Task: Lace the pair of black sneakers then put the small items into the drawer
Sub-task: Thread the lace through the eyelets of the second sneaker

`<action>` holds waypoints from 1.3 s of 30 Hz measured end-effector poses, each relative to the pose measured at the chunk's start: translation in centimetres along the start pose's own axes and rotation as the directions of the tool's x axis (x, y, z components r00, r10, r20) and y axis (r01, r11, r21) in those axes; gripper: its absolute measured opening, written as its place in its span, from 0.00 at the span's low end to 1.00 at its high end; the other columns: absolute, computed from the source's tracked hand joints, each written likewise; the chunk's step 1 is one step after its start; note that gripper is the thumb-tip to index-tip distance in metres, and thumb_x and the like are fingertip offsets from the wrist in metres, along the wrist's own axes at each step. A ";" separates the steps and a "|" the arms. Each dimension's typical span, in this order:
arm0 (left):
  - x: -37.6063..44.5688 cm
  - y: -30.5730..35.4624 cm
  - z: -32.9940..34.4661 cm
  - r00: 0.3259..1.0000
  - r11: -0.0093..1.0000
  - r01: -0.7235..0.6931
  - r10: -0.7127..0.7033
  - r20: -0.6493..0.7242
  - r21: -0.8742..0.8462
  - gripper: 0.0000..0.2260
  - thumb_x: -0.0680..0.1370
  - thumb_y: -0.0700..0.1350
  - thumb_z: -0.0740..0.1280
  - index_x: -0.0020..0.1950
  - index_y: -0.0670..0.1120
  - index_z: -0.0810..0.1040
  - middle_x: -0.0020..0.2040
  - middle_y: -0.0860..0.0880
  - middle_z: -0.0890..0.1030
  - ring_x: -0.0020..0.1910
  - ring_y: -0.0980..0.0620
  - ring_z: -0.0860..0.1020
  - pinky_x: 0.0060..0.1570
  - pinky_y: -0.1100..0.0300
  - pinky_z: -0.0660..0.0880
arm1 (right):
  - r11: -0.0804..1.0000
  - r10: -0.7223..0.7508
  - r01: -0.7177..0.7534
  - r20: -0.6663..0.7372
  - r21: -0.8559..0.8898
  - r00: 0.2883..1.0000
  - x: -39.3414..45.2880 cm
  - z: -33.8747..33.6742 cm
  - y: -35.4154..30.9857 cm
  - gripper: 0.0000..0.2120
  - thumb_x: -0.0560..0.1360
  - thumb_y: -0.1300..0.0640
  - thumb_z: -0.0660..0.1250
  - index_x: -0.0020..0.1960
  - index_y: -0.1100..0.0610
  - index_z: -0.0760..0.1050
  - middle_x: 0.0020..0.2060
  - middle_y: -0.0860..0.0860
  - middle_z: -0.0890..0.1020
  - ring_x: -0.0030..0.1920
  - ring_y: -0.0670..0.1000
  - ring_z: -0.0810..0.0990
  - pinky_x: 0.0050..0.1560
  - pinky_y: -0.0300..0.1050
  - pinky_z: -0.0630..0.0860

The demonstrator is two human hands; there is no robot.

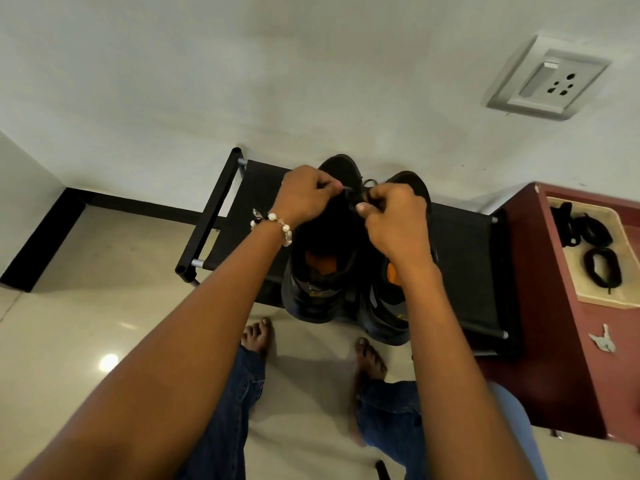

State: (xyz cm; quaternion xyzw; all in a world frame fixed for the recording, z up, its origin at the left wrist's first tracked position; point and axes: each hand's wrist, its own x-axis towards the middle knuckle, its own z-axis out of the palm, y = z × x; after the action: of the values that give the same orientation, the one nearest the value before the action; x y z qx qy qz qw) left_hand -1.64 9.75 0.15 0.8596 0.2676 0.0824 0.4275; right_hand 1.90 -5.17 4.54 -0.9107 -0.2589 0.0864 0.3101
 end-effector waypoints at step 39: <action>3.0 -0.5 4.3 0.918 0.920 0.390 -0.385 -0.095 0.041 0.03 0.75 0.50 0.71 0.46 0.54 0.84 0.66 0.48 0.70 0.65 0.39 0.64 0.65 0.45 0.66 | 0.963 0.220 -0.213 -0.029 0.168 0.975 -1.2 3.8 1.4 0.11 0.80 0.59 0.63 0.40 0.61 0.72 0.38 0.57 0.76 0.42 0.51 0.66 0.42 0.46 0.64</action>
State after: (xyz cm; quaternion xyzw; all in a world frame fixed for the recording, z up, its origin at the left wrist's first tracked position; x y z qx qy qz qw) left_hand 2.33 8.60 -3.16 0.7975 0.4527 0.0245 0.3981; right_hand 0.29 -4.81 0.69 -0.9066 -0.1424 0.1193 0.3788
